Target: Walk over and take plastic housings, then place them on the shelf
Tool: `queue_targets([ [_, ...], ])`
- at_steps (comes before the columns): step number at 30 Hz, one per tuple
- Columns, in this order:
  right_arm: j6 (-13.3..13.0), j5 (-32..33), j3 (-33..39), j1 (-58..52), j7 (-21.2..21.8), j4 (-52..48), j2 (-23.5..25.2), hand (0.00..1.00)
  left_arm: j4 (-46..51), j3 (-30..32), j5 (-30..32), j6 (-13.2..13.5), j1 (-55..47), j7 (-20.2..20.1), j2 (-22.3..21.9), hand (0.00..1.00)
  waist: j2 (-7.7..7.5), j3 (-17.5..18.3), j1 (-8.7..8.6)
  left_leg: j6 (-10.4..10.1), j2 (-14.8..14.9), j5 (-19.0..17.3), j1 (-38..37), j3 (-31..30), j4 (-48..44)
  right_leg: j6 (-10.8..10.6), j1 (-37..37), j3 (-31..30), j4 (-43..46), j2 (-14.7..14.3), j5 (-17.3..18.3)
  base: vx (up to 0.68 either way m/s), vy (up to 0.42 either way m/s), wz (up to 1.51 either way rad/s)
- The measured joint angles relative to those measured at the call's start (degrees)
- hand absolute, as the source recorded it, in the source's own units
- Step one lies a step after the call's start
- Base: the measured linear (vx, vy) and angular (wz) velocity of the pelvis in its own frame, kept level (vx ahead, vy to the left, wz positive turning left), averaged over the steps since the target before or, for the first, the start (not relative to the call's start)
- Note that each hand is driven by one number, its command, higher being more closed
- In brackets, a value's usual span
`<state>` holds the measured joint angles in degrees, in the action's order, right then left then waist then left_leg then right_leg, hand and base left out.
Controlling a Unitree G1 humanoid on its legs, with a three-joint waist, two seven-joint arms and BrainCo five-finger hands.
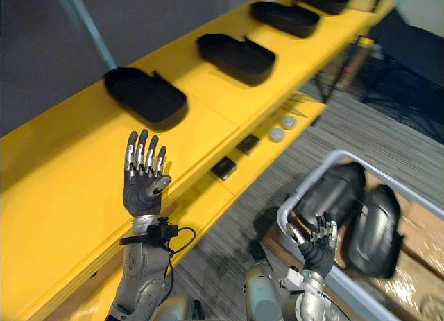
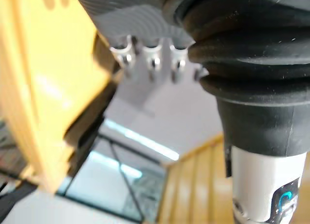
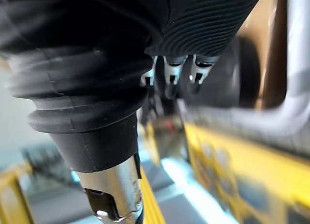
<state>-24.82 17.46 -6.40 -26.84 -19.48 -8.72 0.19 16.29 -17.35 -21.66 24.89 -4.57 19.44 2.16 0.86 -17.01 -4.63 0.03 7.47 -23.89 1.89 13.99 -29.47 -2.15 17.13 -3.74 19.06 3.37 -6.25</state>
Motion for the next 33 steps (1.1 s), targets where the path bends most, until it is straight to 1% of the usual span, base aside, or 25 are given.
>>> queue_targets([
  [2,-0.34,-1.48,-0.79,1.94,-0.39,0.39,0.1,0.0,-0.01,0.95,-0.02,0.01,-0.03,-0.67,0.93,0.0,0.05,0.05,0.55,-0.32,0.99,4.17,0.31,1.94,4.38,0.7,-1.05,2.46,11.09,3.2,8.58,-0.14,-0.062,-0.66],
  [3,-0.01,-2.27,-1.74,3.87,-2.04,1.49,-0.03,0.0,-0.01,1.03,-0.02,-0.05,-0.39,-0.99,1.66,0.0,-0.12,0.15,0.8,-0.95,1.69,5.86,0.77,2.82,6.07,0.53,-2.9,2.76,14.43,5.61,10.66,-0.12,-0.137,-0.62],
  [4,0.07,-2.59,-2.3,5.59,-3.2,2.71,-0.05,0.0,-0.04,1.03,-0.02,-0.13,-0.79,-1.47,2.19,0.0,-0.18,0.25,0.86,-1.51,2.47,6.59,1.48,3.3,6.43,0.98,-4.36,3.24,15.56,7.68,11.27,-0.13,-0.222,-0.54],
  [5,0.22,-2.63,-2.54,6.7,-3.92,3.61,-0.04,0.0,-0.08,1.1,-0.03,-0.26,-1.25,-1.86,2.33,0.0,-0.31,0.32,1.08,-2.03,3.16,7.04,1.72,4.06,6.6,1.02,-5.12,3.69,15.64,9.28,11.29,-0.1,-0.215,-0.64],
  [7,0.68,-2.78,-2.67,9.47,-6.71,6.32,0.01,0.0,-1.37,0.91,-0.66,-0.87,-2.35,-3.11,2.51,0.0,-0.99,0.93,2.07,-4.58,5.63,8.61,2.31,5.78,6.57,1.08,-8.47,3.83,12.82,14.43,10.94,-0.11,-0.368,-0.63],
  [8,0.89,-2.86,-2.65,9.44,-7.22,6.89,0.02,0.0,-1.96,0.93,-0.95,-1.18,-2.33,-3.6,2.54,0.0,-1.25,1.08,2.07,-5.34,6.29,9.04,2.39,5.76,6.48,1.13,-9.75,3.83,10.82,15.4,10.53,-0.1,-0.477,-0.34],
  [9,1.36,-3.1,-2.68,8.89,-7.95,8.14,0.21,0.0,-2.6,0.91,-1.03,-1.52,-2.33,-4.33,2.98,0.0,-2.53,1.94,2.1,-6.94,7.24,9.93,2.95,5.69,6.08,1.97,-11.77,3.64,5.69,16.25,5.06,-0.07,-0.46,-0.18],
  [10,2.17,-3.29,-2.03,8.46,-8.19,9.51,0.12,0.0,-4.24,0.43,-1.04,-1.66,-2.02,-4.59,3.59,0.0,-1.9,3.37,1.99,-8.92,8.81,11.29,4.2,4.35,6.51,-2.71,-12.53,3.86,3.49,14.38,7.0,-0.05,-0.458,-0.27],
  [11,2.64,-3.49,-1.52,8.36,-8.19,9.92,-0.25,0.0,-4.99,0.21,-1.06,-1.78,-2.06,-4.58,3.24,0.0,-0.81,3.99,2.09,-9.93,10.03,12.28,4.11,3.61,8.04,-3.58,-12.17,4.0,2.78,12.89,7.6,-0.02,-0.433,-0.34],
  [12,2.72,-4.02,-0.83,7.99,-8.09,10.12,-1.46,0.0,-5.36,-1.1,-1.09,-1.83,-2.31,-4.41,2.93,0.0,0.54,4.76,1.82,-11.15,11.55,14.62,3.21,3.16,11.0,-6.02,-12.09,4.4,1.76,11.07,9.3,0.0,-0.4,-0.39],
  [13,2.71,-4.91,0.27,7.97,-7.99,10.12,-2.58,0.0,-5.23,-1.99,-1.04,-1.82,-1.98,-4.3,2.4,0.0,1.01,5.04,0.93,-11.7,12.53,16.07,2.29,3.23,12.56,-9.14,-12.45,5.73,1.49,10.22,11.59,0.0,-0.393,-0.34],
  [14,2.71,-4.97,0.45,7.97,-7.88,10.12,-3.45,0.0,-5.19,-1.95,-1.05,-1.81,-2.0,-3.99,1.71,0.0,1.46,5.3,0.59,-12.04,13.34,16.48,2.01,3.32,12.97,-10.46,-12.36,6.23,1.5,9.56,12.48,0.0,-0.368,-0.34],
  [15,2.73,-5.53,1.14,8.45,-7.52,10.11,-5.12,0.0,-5.25,-1.97,-1.14,-1.86,-1.91,-3.07,0.57,0.0,2.58,5.69,-0.01,-11.51,14.98,17.18,1.9,3.19,13.0,-11.47,-12.05,7.95,1.48,8.24,13.41,-0.01,-0.305,-0.46],
  [16,3.05,-7.16,2.25,9.21,-6.6,10.08,-6.37,0.0,-5.19,-1.93,-2.63,-1.85,-2.15,-2.2,0.03,0.0,3.04,5.46,-0.56,-9.92,15.53,18.31,1.2,2.15,12.88,-10.43,-12.05,8.04,1.68,7.32,13.96,-0.01,-0.268,-0.48],
  [18,3.97,-7.97,3.05,9.82,-5.24,9.23,-7.79,0.0,-5.22,-1.95,-5.47,-1.86,-2.4,-2.09,-0.34,0.0,3.09,5.23,-0.79,-8.51,15.51,19.27,0.49,1.8,11.08,-8.76,-12.07,8.0,2.27,7.3,14.98,-0.02,-0.183,-0.52],
  [20,5.96,-9.85,4.94,10.64,-2.4,8.96,-9.45,0.0,-5.37,-2.45,-7.7,-1.92,-4.18,-3.28,-0.32,0.0,3.27,4.31,-0.72,-7.14,15.18,19.62,2.37,-0.48,4.73,-7.76,-12.53,7.66,1.41,7.9,15.54,-0.06,-0.111,-0.57],
  [21,6.34,-9.72,5.51,10.73,-1.91,9.1,-9.66,0.0,-5.38,-2.95,-7.56,-1.94,-4.44,-4.12,-0.26,0.0,3.24,4.27,-0.6,-7.89,14.36,17.39,3.33,-2.2,3.64,-7.78,-12.76,7.19,0.47,8.58,15.57,-0.08,0.059,-0.34],
  [22,7.27,-9.11,6.71,11.06,-1.19,9.9,-10.39,0.0,-5.35,-4.58,-7.09,-2.14,-4.53,-5.27,-0.28,0.0,3.65,3.98,0.02,-9.37,10.82,14.3,4.63,-5.87,2.99,-8.23,-12.77,6.83,-1.18,9.68,15.32,-0.09,0.159,-0.18],
  [23,7.64,-8.92,7.59,11.93,-0.53,11.08,-11.14,0.0,-5.37,-5.94,-6.95,-2.46,-4.22,-6.22,-0.11,0.0,4.79,3.14,0.33,-8.17,9.28,11.83,5.43,-6.56,3.15,-9.28,-12.76,6.94,-1.78,9.76,14.68,-0.14,0.237,-0.08],
  [25,7.68,-8.32,7.85,13.1,-0.62,13.17,-11.89,0.0,-5.84,-6.39,-6.98,-3.22,-3.77,-7.3,-0.07,0.0,4.65,2.82,0.53,-9.37,7.22,9.49,5.11,-8.63,5.69,-10.56,-11.65,7.0,-1.69,10.76,13.96,-0.14,0.201,0.13],
  [26,7.68,-8.09,8.37,15.22,-0.65,14.54,-11.46,0.0,-5.87,-6.1,-7.12,-4.01,-3.08,-7.65,0.8,0.0,3.72,1.68,1.01,-10.51,5.12,8.99,5.49,-8.44,6.06,-11.71,-10.86,6.42,-2.11,12.73,13.01,-0.18,0.223,0.09],
  [28,7.83,-8.22,8.51,19.88,-1.3,17.3,-11.42,0.0,-6.22,-5.92,-7.09,-6.06,-2.95,-9.88,3.57,0.0,1.98,-0.73,2.09,-9.63,3.66,8.25,8.14,-8.26,2.77,-12.41,-10.76,6.34,-4.62,14.31,10.39,-0.22,0.235,-0.02],
  [30,7.87,-6.77,9.18,25.36,-1.96,22.18,-12.04,0.0,-6.37,-5.71,-7.11,-6.68,-3.02,-11.25,5.9,0.0,1.17,-2.0,2.93,-9.13,3.63,7.75,10.15,-8.29,0.5,-12.73,-10.85,6.57,-7.16,14.34,7.97,-0.17,0.15,-0.06],
  [31,7.87,-4.77,10.87,30.26,-2.4,26.74,-12.96,0.0,-6.35,-6.06,-6.72,-7.1,-2.47,-11.67,6.8,0.0,1.17,-2.77,3.71,-9.01,3.47,7.71,11.64,-8.5,-0.49,-12.23,-11.03,7.31,-9.46,14.33,5.84,-0.12,0.1,0.0],
  [33,7.9,-4.14,13.11,37.46,-3.33,32.16,-15.43,0.0,-6.15,-6.24,-6.39,-7.43,-1.35,-11.66,6.56,0.0,1.96,-3.77,4.27,-8.84,3.33,7.73,13.91,-9.06,-1.71,-12.08,-10.98,8.67,-12.21,14.3,3.18,-0.13,0.084,0.08],
])
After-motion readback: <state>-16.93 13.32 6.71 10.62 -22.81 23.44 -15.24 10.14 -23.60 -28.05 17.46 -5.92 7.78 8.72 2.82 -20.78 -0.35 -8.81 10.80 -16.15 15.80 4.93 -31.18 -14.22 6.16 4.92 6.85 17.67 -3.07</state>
